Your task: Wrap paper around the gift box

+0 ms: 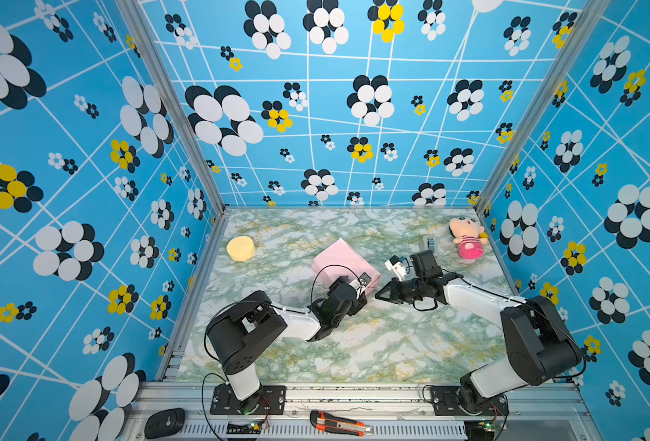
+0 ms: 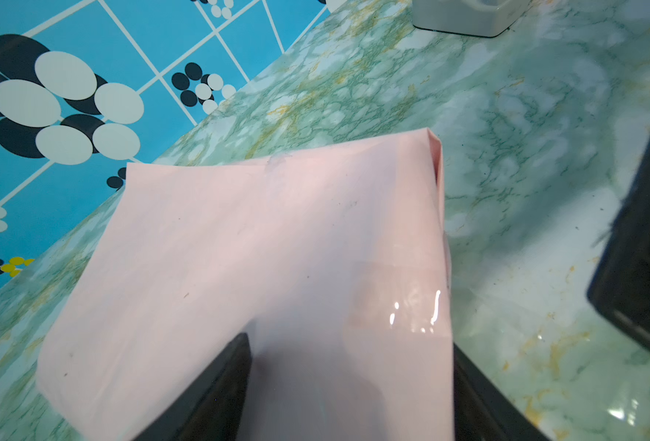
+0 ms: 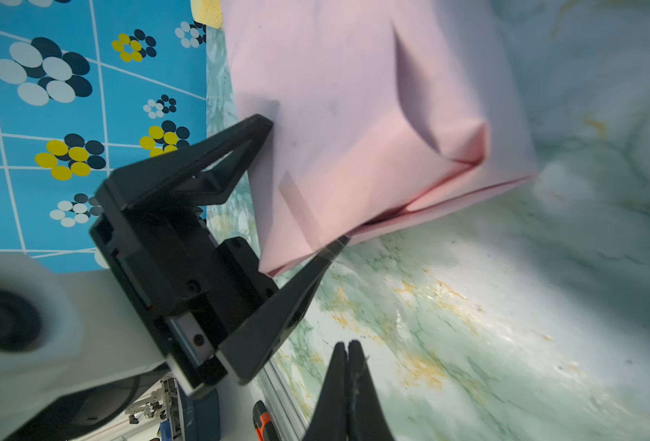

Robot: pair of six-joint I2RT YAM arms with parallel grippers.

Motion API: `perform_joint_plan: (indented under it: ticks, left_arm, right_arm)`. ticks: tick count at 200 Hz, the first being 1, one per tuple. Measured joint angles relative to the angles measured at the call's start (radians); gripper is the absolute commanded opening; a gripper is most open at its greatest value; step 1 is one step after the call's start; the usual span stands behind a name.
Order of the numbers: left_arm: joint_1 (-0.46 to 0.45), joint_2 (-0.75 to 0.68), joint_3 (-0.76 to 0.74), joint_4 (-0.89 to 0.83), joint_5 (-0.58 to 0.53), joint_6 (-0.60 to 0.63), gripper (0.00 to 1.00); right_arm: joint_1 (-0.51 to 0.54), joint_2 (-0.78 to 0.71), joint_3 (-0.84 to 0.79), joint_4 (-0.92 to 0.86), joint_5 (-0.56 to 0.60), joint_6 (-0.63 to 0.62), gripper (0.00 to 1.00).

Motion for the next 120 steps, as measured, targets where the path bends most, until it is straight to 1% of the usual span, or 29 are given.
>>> perform_joint_plan:
  ticks: [48,72,120]
  left_arm:
    - [0.0,0.0,0.0,0.0,0.0,0.0,0.76]
    - [0.0,0.0,-0.001,0.001,0.001,0.0,0.76]
    - [0.001,-0.004,-0.006,0.005,0.007,0.0,0.76]
  right_arm:
    - [0.021,0.044,-0.003,0.16,0.019,0.077,0.0]
    - [0.022,0.085,-0.003,0.195,0.023,0.095,0.0]
    - [0.023,0.105,-0.005,0.248,0.023,0.12,0.0]
